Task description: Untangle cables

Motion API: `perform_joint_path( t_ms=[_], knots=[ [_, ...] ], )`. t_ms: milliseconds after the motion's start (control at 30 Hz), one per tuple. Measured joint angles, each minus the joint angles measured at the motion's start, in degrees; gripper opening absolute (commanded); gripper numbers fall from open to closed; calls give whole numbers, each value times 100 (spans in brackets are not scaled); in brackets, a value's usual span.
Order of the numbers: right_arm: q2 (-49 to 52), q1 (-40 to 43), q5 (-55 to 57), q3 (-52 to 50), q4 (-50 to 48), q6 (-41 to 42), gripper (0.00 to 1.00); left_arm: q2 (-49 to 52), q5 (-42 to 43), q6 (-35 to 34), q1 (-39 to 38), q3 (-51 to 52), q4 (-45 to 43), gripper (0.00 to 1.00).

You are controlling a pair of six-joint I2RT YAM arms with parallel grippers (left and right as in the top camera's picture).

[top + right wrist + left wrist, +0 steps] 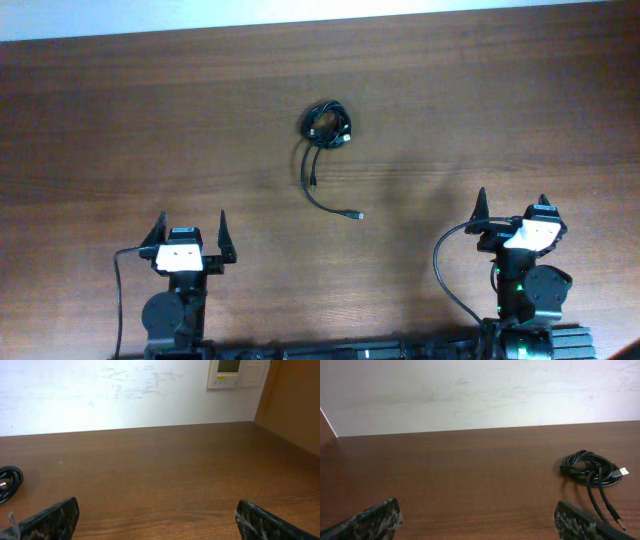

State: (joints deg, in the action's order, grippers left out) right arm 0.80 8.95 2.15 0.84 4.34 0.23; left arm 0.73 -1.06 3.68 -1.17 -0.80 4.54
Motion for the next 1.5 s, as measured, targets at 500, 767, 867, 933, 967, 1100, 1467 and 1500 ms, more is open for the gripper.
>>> perform_joint_path(
  t_ms=[500, 767, 867, 933, 967, 1100, 1467, 1500],
  knots=[
    [0, 0, 2, 0, -2, -4, 98, 205, 46, 129, 0, 0, 7, 99],
    [0, 0, 2, 0, -2, 0, 98, 205, 48, 129, 0, 0, 7, 99],
    [0, 0, 2, 0, -2, -2, 98, 205, 48, 129, 0, 0, 7, 99],
    [0, 0, 2, 0, -2, -7, 99, 205, 50, 129, 0, 0, 7, 99],
    [0, 0, 2, 0, -2, -2, 99, 208, 98, 125, 0, 0, -24, 99],
    [0, 0, 2, 0, -2, -2, 98, 219, 422, -26, 0, -166, 306, 99],
    [-15, 0, 22, 0, -4, 0, 99, 1711, 560, -221, 0, -1891, 1593, 99],
    [-17, 0, 24, 0, -7, -2, 99, 2184, 564, -243, 0, -2192, 1655, 99]
  ],
)
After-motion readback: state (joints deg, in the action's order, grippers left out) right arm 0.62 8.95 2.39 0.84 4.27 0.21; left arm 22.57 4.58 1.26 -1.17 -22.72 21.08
